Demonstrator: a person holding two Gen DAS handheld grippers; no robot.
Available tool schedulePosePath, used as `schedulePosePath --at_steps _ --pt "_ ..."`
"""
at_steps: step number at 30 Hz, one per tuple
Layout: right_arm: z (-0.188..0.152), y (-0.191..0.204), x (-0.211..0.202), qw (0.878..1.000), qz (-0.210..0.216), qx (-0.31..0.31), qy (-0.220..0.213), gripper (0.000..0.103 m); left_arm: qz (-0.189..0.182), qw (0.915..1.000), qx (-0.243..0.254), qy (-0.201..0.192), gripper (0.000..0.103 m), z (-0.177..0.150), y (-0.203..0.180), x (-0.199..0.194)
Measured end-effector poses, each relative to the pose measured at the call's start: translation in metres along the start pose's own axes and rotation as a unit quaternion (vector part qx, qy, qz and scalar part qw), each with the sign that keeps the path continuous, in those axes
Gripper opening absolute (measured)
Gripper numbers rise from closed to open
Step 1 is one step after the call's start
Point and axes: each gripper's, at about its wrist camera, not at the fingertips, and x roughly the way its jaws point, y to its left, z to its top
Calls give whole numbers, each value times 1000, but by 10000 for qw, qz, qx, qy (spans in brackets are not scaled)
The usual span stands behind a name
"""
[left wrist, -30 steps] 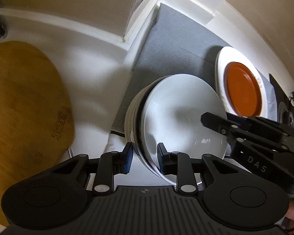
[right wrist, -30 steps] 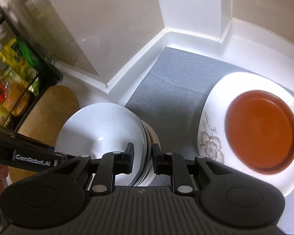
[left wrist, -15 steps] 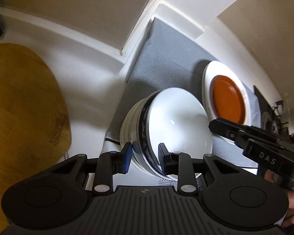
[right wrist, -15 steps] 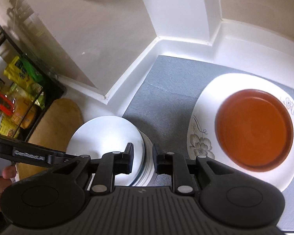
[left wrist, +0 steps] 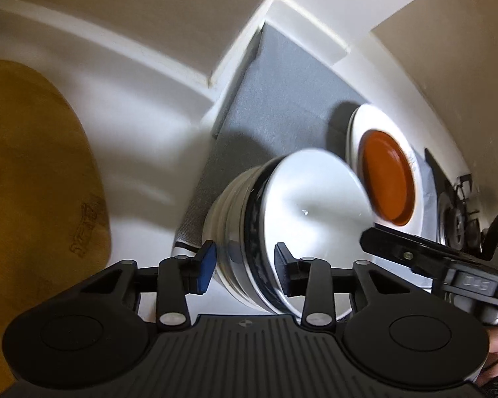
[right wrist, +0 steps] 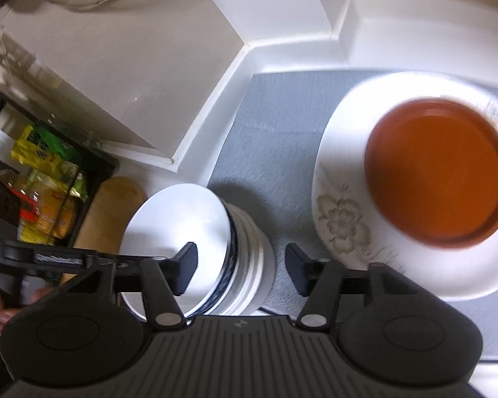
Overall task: Organize plates and bowls
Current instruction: 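Lower the nested bowls onto the brown plate with both grippers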
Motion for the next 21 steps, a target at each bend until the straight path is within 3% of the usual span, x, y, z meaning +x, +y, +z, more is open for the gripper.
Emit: schedulePosePath --at_steps 4,9,14,16,21 --pt "-11 -20 14 9961 414 769 153 74 -71 9995 -127 273 48 0 3 18" --pt "-23 -33 31 9883 715 1327 241 74 -137 9994 -98 297 58 -5 3 25" --pt "-25 -39 46 9820 930 1605 346 78 -345 9986 -238 332 52 -4 15 24" --pt "-26 -42 44 9816 863 1680 291 63 -415 9980 -302 356 50 -3 20 22" --pt "-20 -39 30 9851 961 1417 181 49 -223 9989 -114 397 47 -2 11 19"
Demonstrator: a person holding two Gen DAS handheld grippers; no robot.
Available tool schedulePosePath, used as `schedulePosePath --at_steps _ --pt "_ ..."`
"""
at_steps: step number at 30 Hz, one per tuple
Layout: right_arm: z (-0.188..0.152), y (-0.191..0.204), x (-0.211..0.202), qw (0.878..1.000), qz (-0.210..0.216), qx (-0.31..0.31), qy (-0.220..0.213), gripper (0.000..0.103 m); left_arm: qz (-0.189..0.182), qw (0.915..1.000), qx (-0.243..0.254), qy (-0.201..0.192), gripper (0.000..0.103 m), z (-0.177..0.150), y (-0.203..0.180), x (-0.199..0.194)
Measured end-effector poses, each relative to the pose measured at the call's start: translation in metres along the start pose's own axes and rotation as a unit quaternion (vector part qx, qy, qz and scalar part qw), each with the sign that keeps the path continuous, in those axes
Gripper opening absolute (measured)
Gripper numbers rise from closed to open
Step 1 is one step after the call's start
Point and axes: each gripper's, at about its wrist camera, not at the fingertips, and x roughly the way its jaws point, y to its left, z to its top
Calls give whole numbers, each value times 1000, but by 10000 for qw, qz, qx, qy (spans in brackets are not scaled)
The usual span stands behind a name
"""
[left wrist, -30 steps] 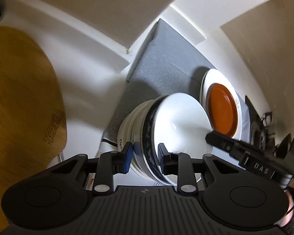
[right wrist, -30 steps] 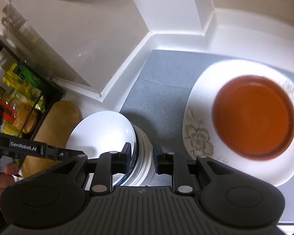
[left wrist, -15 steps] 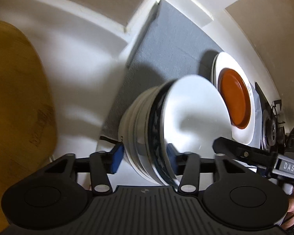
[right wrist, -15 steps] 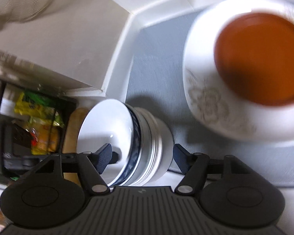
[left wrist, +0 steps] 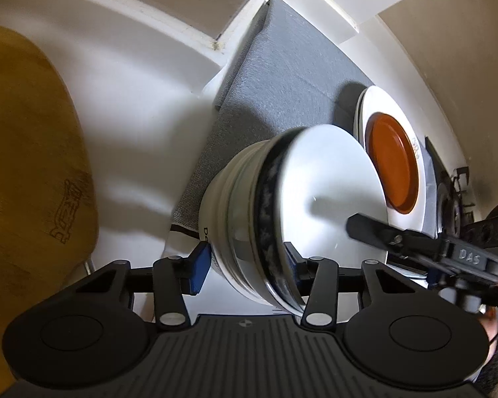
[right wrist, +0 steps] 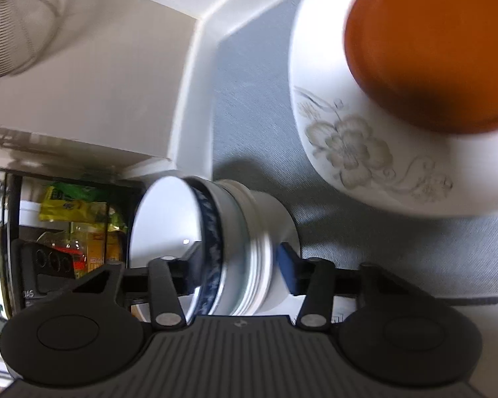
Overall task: Organize plates and bowls
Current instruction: 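Lower the nested bowls onto the brown plate with both grippers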
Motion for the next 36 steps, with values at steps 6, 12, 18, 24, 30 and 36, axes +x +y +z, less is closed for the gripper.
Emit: schedulePosePath --at_steps 6,12,18,24,30,36 --pt "-1 5 -4 9998 -151 -115 11 48 205 9997 79 69 45 3 -10 0" --pt "-3 18 -2 9991 -195 -381 66 49 235 9997 98 12 45 2 -13 -5" --pt "-4 17 -10 9991 -195 -372 12 49 269 9995 171 -16 45 1 -21 -9" --pt "-3 22 -27 9990 -138 -377 -173 49 215 9992 309 -102 45 3 -33 -19" --pt "3 28 -52 9980 -97 -468 -423 49 180 9983 534 -180 45 12 -55 -29" --pt "12 24 -80 9961 -85 -473 -744 49 144 9963 822 -211 45 25 -86 -31"
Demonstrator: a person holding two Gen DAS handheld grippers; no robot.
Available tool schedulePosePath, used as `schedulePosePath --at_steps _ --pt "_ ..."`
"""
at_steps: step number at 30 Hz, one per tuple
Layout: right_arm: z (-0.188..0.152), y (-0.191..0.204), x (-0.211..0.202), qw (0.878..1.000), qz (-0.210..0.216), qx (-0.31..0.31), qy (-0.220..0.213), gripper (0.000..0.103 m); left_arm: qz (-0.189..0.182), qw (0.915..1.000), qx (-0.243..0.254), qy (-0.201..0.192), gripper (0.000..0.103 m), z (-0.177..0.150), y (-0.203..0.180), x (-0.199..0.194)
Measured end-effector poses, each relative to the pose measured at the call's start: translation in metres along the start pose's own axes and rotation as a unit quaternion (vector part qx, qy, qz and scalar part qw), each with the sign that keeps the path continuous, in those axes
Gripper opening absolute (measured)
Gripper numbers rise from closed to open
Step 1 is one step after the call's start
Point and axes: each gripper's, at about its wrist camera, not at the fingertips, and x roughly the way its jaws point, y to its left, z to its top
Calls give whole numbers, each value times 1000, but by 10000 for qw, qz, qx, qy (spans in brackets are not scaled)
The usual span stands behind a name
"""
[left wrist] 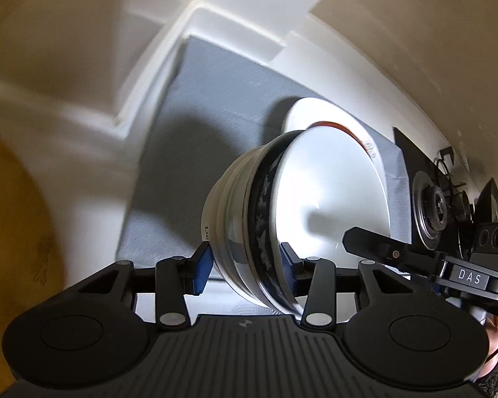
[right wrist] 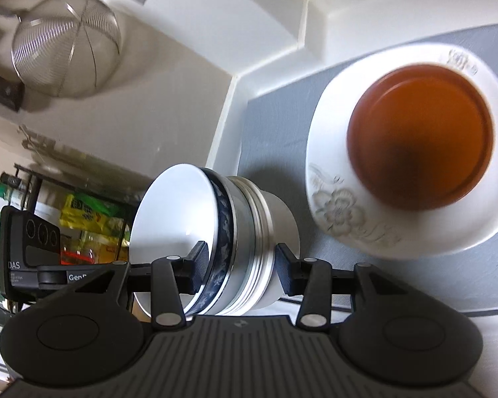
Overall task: Organize plates and bowls
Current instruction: 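Lower the nested bowls onto the brown plate with both grippers, then open both grippers and pull them back from the bowls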
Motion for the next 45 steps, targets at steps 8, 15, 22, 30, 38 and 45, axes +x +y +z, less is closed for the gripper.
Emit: schedulePosePath --at_steps 8,15,22,30,38,45 --pt "17 -19 -39 9983 -127 102 -560 48 -11 9981 612 17 45 23 -56 12" --pt "38 -49 -68 9943 -385 240 -969 48 -159 9953 935 172 46 49 -96 40" --pt "58 -62 -83 9910 -664 51 -1163 48 -250 9930 1132 212 45 69 -121 60" --pt "69 -93 -62 9892 -808 385 -1157 49 -133 9901 1397 93 46 79 -122 94" --pt "56 -101 -39 9873 -1140 318 -1064 48 -135 9917 1260 230 47 74 -112 124" --pt "46 -108 -41 9827 -946 889 -1321 54 -248 9922 1209 -146 48 66 -106 125"
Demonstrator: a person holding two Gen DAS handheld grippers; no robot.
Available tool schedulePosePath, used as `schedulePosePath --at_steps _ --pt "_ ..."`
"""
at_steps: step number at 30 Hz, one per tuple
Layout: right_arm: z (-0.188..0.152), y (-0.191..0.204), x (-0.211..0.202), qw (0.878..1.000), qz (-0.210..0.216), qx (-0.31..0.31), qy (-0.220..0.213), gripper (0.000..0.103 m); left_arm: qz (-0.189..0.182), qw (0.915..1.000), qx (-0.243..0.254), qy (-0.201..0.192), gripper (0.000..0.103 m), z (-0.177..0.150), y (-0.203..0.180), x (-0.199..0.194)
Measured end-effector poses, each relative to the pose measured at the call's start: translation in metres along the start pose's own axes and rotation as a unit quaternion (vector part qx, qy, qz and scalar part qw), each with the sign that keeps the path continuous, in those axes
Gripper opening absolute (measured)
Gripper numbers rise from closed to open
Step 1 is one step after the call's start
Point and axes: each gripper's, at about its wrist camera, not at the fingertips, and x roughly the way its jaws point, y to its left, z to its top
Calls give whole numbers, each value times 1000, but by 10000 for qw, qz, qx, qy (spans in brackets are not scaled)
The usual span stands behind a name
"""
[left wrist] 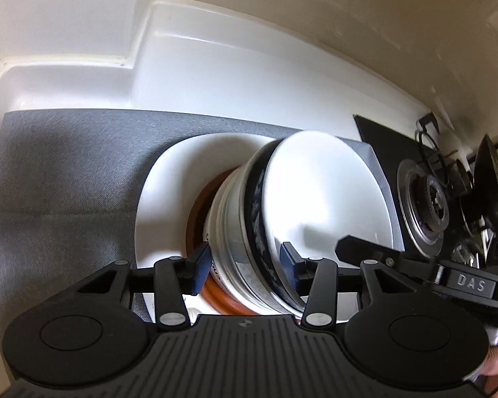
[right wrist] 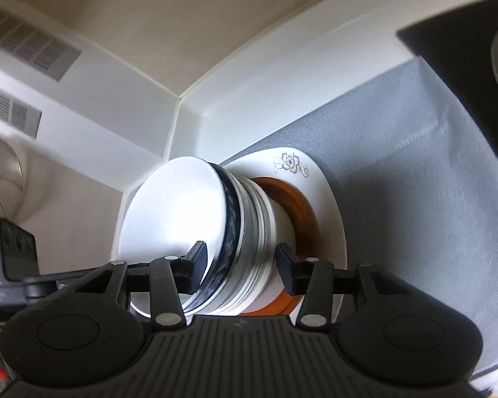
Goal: Organize plates and bowls
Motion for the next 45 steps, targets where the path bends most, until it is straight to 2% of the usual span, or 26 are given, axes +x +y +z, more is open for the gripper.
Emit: schedulePosePath --at_steps 1,3,4,6,8,9,10,12,14,17,20,22,29,34,37,45 --pt "-3 0 -3 9999 -86 43 -44 64 25 9999 -30 -136 48 -4 0 -4" --pt "-11 5 -11 9992 -370 7 -156 77 228 9983 29 -526 57 -15 -5 -19" --pt "-16 8 -18 9987 -433 -64 -257 78 401 9963 123 -752 60 -22 -11 -28" --pt "-26 19 -35 9966 -612 -263 -476 78 770 9895 389 -1163 77 -37 -27 -52" --pt "-36 37 -53 9922 -883 -623 -617 88 1061 9814 611 -1476 83 -52 -45 -80" --pt "-40 47 -62 9894 -1010 -846 -611 95 1207 9785 577 -1568 88 -59 -53 -95" --pt "-43 57 -70 9858 -1142 -1079 -588 96 1286 9772 494 -1616 90 -65 -62 -109" --pt "-50 79 -88 9779 -1326 -1523 -543 97 1220 9776 327 -1682 96 -76 -80 -138" --pt "-61 102 -108 9716 -1335 -1895 -471 100 1174 9790 255 -1647 102 -85 -104 -160" --pt "-75 130 -145 9611 -1449 -2292 -530 103 1541 9767 226 -1476 103 -100 -144 -183" --pt "-88 153 -177 9503 -1687 -2577 -464 102 2147 9645 210 -1525 103 -121 -181 -202" --pt "-99 159 -201 9504 -1661 -2587 -462 102 2440 9558 230 -1625 103 -135 -201 -214" --pt "-122 155 -254 9559 -1524 -2497 -284 102 2609 9545 88 -1445 103 -172 -240 -244" --pt "-134 156 -278 9575 -1335 -2542 -288 102 2954 9419 87 -1598 103 -195 -267 -262" --pt "-141 159 -289 9554 -1319 -2624 -302 102 3053 9376 -8 -1667 103 -205 -274 -270" --pt "-154 161 -308 9567 -1301 -2596 -212 102 3106 9384 -116 -1509 103 -219 -288 -284"
